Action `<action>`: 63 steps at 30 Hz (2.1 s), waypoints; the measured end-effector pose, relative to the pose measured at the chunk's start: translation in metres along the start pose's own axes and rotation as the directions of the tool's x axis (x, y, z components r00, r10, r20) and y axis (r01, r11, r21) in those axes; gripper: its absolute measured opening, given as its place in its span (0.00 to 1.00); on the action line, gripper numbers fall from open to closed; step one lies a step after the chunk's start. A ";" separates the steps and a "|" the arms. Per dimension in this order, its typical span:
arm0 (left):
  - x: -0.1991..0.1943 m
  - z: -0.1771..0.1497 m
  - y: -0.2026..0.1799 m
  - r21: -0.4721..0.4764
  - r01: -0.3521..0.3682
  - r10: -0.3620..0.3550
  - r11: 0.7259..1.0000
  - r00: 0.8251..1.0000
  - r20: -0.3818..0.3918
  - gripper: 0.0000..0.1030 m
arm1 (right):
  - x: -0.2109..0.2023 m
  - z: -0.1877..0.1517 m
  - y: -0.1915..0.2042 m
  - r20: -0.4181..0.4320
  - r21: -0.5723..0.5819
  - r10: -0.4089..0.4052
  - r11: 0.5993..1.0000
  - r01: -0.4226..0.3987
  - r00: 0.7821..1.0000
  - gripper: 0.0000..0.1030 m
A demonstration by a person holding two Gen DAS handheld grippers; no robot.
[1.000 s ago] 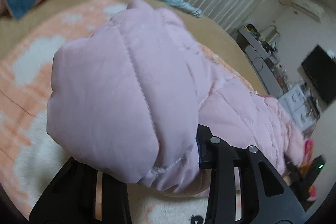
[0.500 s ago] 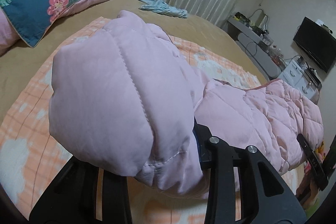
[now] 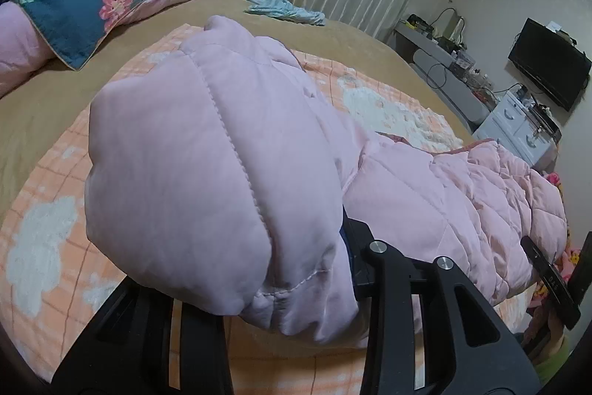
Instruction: Fold large clothes
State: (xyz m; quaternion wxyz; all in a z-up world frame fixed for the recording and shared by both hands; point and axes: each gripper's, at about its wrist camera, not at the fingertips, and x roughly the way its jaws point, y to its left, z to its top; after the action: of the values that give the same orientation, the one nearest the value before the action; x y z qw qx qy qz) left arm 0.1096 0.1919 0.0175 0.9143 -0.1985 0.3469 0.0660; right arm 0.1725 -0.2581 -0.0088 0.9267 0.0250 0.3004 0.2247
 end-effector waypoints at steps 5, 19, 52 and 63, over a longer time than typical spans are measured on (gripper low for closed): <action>-0.004 -0.008 0.008 -0.006 0.002 -0.003 1.000 1.000 -0.014 0.28 | -0.006 -0.010 0.002 -0.026 0.015 0.002 1.000 -0.002 1.000 0.31; -0.002 -0.031 0.027 -0.045 0.021 -0.023 0.999 0.999 -0.043 0.34 | 0.000 -0.026 -0.006 -0.094 0.079 0.007 0.997 0.000 0.996 0.35; 0.000 -0.045 0.037 -0.061 -0.032 0.026 0.998 0.995 -0.096 0.65 | 0.013 -0.046 -0.050 -0.222 0.323 0.031 0.945 0.043 0.975 0.95; -0.047 -0.060 0.027 0.018 -0.073 0.074 0.997 0.995 -0.074 0.91 | -0.063 -0.053 -0.029 -0.162 0.151 -0.081 0.983 0.106 0.983 0.96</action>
State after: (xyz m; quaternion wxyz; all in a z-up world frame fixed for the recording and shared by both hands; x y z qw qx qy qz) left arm 0.0311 0.1927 -0.0013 0.8992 -0.1810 0.3882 0.0896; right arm 0.1086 -0.3156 -0.0234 0.9050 0.0670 0.3895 0.1572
